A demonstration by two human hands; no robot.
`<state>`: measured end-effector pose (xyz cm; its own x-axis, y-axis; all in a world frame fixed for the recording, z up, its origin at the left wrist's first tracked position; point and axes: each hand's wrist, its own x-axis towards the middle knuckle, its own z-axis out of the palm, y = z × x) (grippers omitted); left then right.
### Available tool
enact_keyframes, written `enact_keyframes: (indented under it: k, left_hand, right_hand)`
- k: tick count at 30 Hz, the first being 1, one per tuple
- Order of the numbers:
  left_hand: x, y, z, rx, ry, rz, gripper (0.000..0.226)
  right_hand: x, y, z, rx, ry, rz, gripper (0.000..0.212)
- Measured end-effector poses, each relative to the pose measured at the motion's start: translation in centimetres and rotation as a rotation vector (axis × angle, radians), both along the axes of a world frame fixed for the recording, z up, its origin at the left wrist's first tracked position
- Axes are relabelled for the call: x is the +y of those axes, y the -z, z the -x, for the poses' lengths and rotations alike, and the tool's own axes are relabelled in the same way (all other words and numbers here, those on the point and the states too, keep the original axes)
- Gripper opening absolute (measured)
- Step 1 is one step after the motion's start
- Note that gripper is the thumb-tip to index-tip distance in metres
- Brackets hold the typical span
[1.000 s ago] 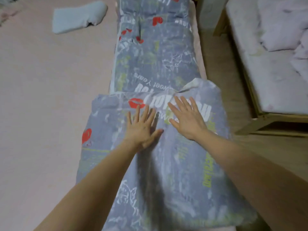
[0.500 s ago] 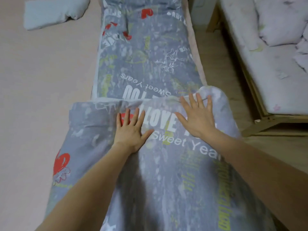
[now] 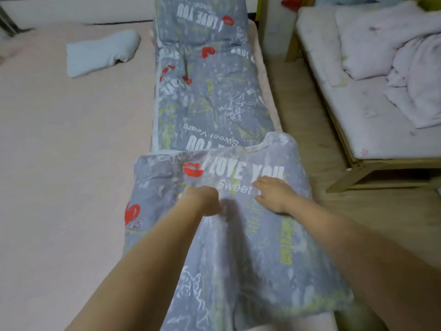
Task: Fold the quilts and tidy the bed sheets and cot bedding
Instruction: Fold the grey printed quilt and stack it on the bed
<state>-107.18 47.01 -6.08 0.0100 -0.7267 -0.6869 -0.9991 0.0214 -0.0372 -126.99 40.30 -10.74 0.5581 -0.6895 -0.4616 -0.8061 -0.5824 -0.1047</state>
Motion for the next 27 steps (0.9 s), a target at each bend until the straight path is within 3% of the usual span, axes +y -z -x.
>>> enact_keyframes:
  k: [3,6,15,21,27]
  left_hand:
    - [4.6,-5.5,1.7,-0.019,0.023,0.088,0.047]
    - [8.5,-9.9,4.3,-0.015,0.067,0.176,0.043]
    - [12.7,-17.4,15.9,0.088,0.186,0.263,0.041]
    - [9.6,-20.2,24.4,0.024,0.219,0.26,0.041]
    - [2.3,-19.5,36.4,0.112,0.123,0.14,0.033]
  right_hand:
    - [5.0,-5.2,2.3,0.008,0.05,-0.037,0.035]
    - [9.5,-10.0,5.8,0.041,0.145,0.052,0.034]
    - [16.7,-19.6,19.8,-0.095,0.439,0.125,0.023]
    - [15.6,-23.0,28.5,-0.185,0.423,0.26,0.023]
    - [9.4,-22.7,39.0,-0.214,0.333,0.215,0.022]
